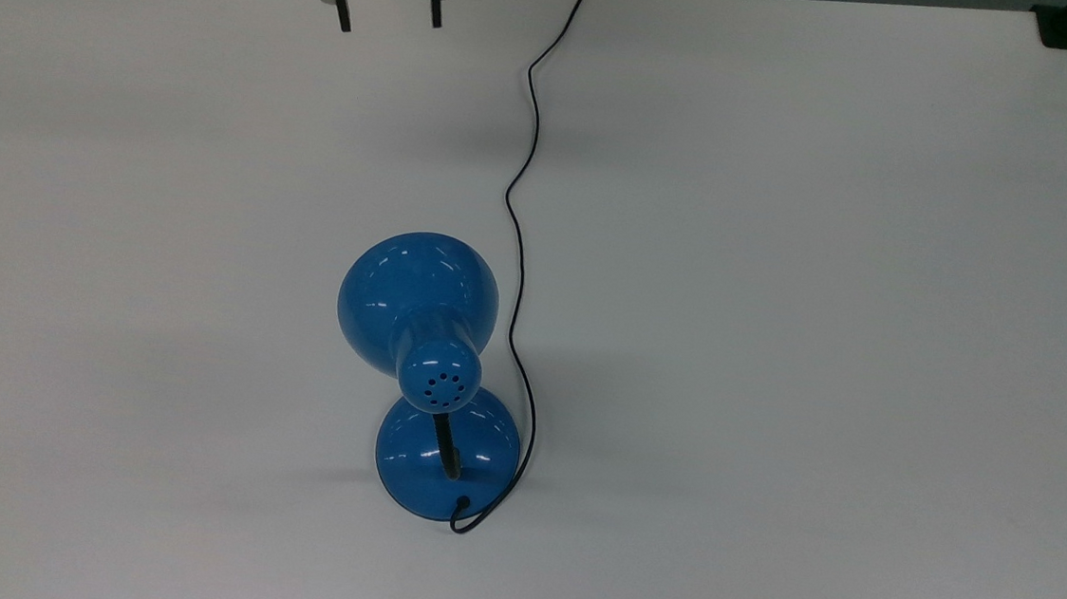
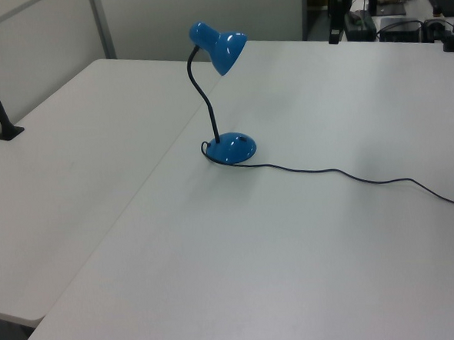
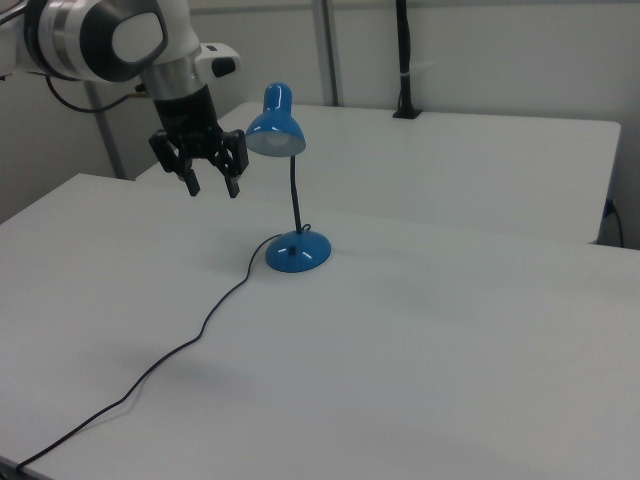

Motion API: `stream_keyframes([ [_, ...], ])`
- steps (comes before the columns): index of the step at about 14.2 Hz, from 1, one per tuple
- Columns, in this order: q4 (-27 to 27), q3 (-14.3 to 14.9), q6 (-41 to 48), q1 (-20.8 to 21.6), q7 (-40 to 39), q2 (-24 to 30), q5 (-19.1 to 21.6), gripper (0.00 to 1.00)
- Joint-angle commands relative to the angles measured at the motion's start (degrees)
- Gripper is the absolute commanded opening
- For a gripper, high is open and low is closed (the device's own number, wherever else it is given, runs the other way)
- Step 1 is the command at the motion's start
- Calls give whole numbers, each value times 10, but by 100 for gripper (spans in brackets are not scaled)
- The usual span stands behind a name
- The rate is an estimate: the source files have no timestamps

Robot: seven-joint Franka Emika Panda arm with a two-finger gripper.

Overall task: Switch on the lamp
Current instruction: 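Move the gripper toward the blue lamp's round base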

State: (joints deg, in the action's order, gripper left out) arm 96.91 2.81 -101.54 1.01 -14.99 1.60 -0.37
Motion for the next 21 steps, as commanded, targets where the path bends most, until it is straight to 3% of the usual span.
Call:
stream_keyframes([
  [1,-5,-3,5,2,-22,-10,-41,1],
  [6,2,-5,-36,-2,-21,-38,-59,0],
  [9,3,0,-80,-9,-21,-62,-39,0],
  [12,10,0,-178,-22,-21,-96,9,0],
  [21,43,-7,-428,-18,-43,-211,5,0],
])
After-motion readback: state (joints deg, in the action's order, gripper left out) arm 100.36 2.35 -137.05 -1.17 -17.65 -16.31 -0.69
